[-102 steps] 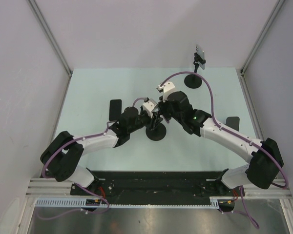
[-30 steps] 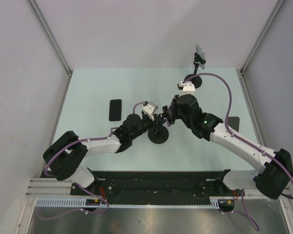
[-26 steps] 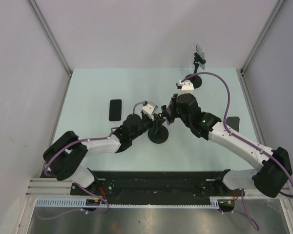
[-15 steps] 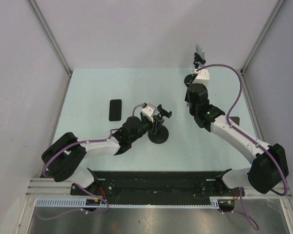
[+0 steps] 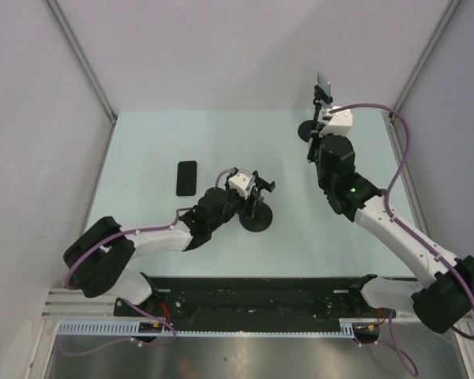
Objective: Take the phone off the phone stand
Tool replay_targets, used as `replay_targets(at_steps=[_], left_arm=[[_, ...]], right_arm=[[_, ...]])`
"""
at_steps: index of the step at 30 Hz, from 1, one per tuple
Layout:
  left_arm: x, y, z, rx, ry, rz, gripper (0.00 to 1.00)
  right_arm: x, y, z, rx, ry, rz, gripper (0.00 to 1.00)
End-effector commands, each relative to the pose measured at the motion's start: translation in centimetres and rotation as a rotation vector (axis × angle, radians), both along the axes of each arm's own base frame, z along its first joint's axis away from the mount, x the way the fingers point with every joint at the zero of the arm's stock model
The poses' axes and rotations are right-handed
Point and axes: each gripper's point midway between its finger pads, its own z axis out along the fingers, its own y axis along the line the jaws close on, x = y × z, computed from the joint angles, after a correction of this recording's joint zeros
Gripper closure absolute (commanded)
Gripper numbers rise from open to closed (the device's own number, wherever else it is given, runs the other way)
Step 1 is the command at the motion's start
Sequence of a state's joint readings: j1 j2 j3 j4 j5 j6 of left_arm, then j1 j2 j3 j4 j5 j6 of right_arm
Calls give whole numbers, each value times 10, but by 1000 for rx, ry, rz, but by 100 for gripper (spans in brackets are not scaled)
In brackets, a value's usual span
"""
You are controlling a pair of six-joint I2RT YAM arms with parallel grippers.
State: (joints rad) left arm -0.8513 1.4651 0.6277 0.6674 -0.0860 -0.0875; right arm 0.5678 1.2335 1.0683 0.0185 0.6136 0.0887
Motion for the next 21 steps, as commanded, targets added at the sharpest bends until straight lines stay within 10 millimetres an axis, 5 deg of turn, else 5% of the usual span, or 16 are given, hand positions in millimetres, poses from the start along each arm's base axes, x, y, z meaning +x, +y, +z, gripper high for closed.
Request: replay_targets(at_steps=[1,7,12,21], left_arm=[[9,16,24,51,-73,57,27],[9,26,92,-5,-224,78,6],[-3,37,151,-61,-355,70,0],[-32,20,209,42,-633,-27,0]], right_arm=[[-21,-9,73,101,-145,25,100],[-42,-6,90,159,-110,91,100],[-54,4,102,254,-90,153,100],[-68,30,103,445,-9,233,100]])
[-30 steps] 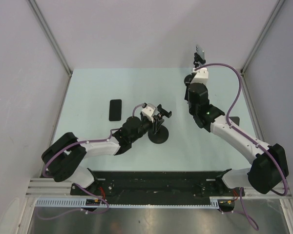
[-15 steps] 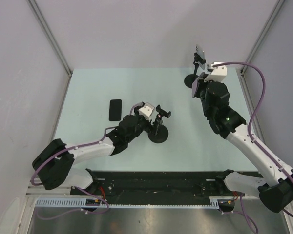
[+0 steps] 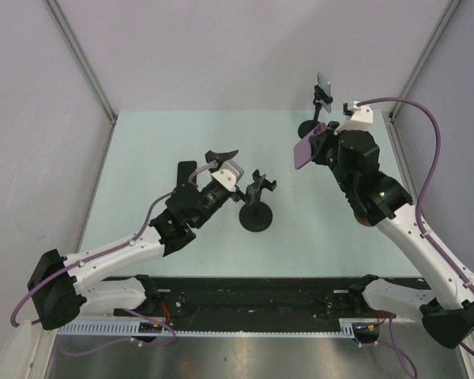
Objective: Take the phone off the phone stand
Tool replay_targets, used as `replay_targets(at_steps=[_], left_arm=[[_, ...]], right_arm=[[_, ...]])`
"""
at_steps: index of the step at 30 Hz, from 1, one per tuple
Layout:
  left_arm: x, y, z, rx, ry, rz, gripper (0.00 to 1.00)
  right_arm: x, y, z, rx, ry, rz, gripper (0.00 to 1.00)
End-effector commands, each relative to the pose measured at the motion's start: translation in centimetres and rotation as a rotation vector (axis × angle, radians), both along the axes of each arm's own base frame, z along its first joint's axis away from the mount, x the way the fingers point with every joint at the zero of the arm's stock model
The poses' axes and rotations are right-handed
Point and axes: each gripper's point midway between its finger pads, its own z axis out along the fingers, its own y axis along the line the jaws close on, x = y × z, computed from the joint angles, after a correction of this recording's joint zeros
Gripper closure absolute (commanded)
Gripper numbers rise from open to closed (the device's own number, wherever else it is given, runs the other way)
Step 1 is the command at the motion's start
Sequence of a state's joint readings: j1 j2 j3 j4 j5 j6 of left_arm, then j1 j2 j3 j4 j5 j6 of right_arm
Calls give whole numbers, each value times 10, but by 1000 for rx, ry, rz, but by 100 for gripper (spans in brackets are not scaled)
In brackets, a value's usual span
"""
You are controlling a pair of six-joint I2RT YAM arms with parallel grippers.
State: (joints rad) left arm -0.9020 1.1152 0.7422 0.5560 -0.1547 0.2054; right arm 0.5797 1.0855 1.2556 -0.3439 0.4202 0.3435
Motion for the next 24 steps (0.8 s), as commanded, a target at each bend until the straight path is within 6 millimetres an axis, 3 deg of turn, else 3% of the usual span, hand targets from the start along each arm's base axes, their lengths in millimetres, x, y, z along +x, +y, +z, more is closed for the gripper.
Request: replay_targets(at_steps=[1,11,19,24], left_arm=[[-17,-15,41,120,-231,-33,0],[-21,-48,48,321,-434,-50,0],[-18,-79,40,389,-449,-33,3],[-4,-80,38,382,-419,65,3]], right_arm=[[-14,15,43,199,-47,59,100],[-26,47,55,310,-23,167,100],[-30,62,59,377,-13,203,100],[-32,69,62,415,-5,219,100]])
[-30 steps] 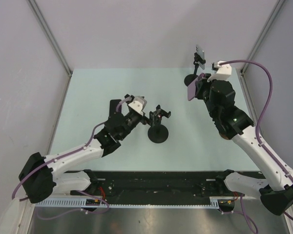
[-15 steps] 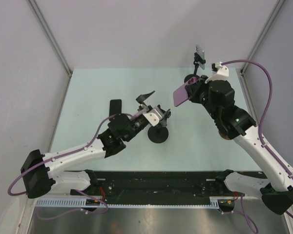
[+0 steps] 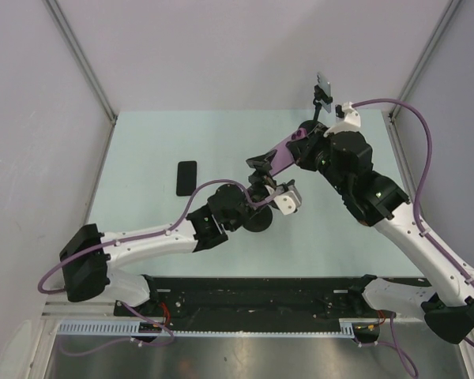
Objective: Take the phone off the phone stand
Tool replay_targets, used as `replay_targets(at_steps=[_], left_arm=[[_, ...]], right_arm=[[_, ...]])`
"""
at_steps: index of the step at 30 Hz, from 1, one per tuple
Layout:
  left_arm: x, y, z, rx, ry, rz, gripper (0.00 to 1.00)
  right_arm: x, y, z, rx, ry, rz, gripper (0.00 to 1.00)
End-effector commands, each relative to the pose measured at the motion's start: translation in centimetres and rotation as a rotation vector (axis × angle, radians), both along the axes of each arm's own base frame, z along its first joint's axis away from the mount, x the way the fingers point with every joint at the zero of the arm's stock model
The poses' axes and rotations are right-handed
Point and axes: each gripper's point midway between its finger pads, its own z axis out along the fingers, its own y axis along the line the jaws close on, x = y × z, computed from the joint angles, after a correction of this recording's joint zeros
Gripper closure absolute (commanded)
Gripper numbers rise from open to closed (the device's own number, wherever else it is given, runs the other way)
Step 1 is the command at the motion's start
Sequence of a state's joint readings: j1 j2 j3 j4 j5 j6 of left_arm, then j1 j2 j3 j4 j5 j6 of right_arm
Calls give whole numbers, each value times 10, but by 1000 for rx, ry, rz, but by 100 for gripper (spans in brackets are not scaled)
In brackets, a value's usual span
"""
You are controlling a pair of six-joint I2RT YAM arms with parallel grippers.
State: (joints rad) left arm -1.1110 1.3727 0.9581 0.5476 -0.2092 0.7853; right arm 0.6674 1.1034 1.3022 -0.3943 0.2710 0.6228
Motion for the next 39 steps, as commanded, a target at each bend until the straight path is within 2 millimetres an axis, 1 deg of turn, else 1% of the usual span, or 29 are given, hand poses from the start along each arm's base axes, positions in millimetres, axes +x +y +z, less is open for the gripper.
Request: replay_targets(at_steps=[1,2,3,5,6,8,11,12,13,14,16,17,19,20,21,22,23,25,26,28,29,31,32,34,35,36,37,38,39], left_arm=[[14,8,28,-75,-58,118,4],[17,10,26,-78,-64,137,5],[18,13,30,-104,-75,152,8],[21,18,30,-119,-81,190,13],[22,21,33,-136,-88,201,19],[25,25,33,-146,-90,233,22],[27,29,32,-153,-97,259,34],[28,30,32,-161,-99,262,40],[28,31,33,-163,-100,267,44],[28,32,31,-161,-99,270,50],[28,33,30,-160,-97,272,58],[28,34,29,-162,-97,275,69],[27,37,30,-173,-92,277,83],[26,39,29,-178,-89,281,96],[27,41,29,-183,-87,289,100],[26,44,32,-190,-88,296,100],[27,46,31,-192,-84,307,100],[26,51,34,-210,-78,315,100],[26,53,33,-214,-73,322,100],[26,58,33,-235,-57,333,100],[26,63,35,-248,-51,341,100],[27,69,35,-269,-36,356,100],[27,75,37,-283,-33,364,100],[28,83,39,-328,-6,368,100],[32,90,34,-339,7,381,99],[31,99,41,-376,16,384,99],[32,103,37,-406,51,379,99],[37,113,33,-414,69,394,100],[36,121,39,-447,83,389,100]], right_arm=[[-4,7,55,156,-102,13,100],[-4,8,55,165,-97,14,100],[-5,9,54,166,-93,17,100],[-5,9,54,170,-91,17,100],[-5,9,53,174,-87,11,100],[-5,9,54,179,-85,9,100],[-5,11,52,189,-76,15,100],[-5,12,53,192,-75,19,100],[-5,14,51,196,-68,21,100],[-5,15,51,198,-66,28,100],[-5,18,50,205,-56,36,100],[-5,19,49,205,-54,39,100],[-5,23,50,209,-56,57,100],[-5,25,51,212,-63,64,100],[-6,27,52,210,-68,76,93],[-7,28,53,205,-74,88,88],[-6,28,55,207,-84,91,75],[-8,28,61,207,-106,99,63],[-8,29,65,201,-126,109,52],[-13,34,70,190,-155,158,40],[-14,34,74,187,-174,166,28],[-17,37,77,179,-192,197,19],[-18,38,79,178,-203,203,11],[-21,38,82,163,-225,222,6],[-22,37,84,156,-238,225,2],[-23,32,87,141,-258,217,0],[-23,30,88,130,-270,216,0],[-23,26,91,120,-282,209,0],[-26,19,95,111,-302,197,0]])
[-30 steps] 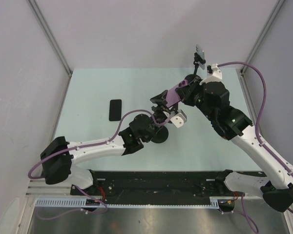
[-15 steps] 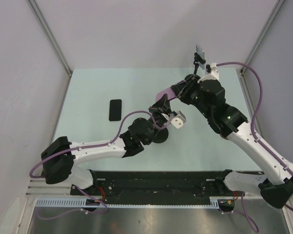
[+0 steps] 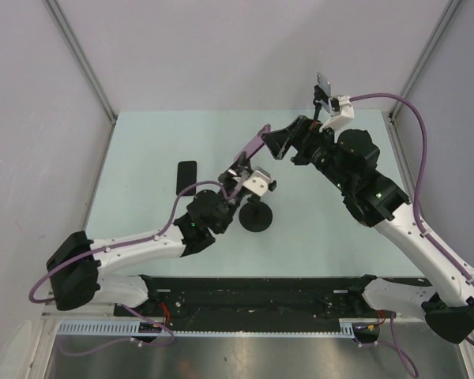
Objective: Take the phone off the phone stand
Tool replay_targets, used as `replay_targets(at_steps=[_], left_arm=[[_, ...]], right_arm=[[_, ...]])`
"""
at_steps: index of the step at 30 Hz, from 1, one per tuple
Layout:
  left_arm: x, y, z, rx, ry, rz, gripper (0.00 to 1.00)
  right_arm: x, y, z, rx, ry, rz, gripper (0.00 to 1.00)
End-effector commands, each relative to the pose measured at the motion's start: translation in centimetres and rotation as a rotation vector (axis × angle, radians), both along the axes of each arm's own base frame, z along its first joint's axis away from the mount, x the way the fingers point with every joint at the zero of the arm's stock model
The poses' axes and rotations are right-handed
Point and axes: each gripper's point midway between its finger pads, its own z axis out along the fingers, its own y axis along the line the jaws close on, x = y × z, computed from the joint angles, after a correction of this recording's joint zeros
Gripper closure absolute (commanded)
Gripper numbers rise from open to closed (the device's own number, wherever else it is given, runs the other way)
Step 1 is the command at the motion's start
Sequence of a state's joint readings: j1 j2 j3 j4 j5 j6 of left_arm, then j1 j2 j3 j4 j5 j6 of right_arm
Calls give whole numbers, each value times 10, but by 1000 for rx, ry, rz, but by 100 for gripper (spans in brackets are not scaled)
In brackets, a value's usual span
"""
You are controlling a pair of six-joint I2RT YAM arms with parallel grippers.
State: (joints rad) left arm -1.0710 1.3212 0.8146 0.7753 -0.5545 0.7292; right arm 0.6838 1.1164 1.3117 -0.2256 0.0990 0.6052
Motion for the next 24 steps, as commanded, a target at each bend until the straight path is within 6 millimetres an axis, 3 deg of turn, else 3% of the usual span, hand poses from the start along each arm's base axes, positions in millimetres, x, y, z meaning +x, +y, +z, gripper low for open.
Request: replay_targets(at_steps=[1,6,9,13,19,24], left_arm=[[1,43,35,-283,53,-1,100],[19,83,19,-476,214,-26,100],[29,99,5,-578,349,-97,100],[46,122,-28,-700,539,-144,100],[53,118,-56,-756,686,-168,100],[69,108,-99,-841,914,-189,100]], right_arm=[[-11,-28,55,4,-186,-28,0],[-14,-68,64,-38,-230,-118,0],[-11,-82,56,-91,-221,-163,0],[-11,-93,40,-147,-175,-194,0],[-7,-85,10,-228,-103,-148,0],[-7,-77,-10,-276,-65,-94,0]])
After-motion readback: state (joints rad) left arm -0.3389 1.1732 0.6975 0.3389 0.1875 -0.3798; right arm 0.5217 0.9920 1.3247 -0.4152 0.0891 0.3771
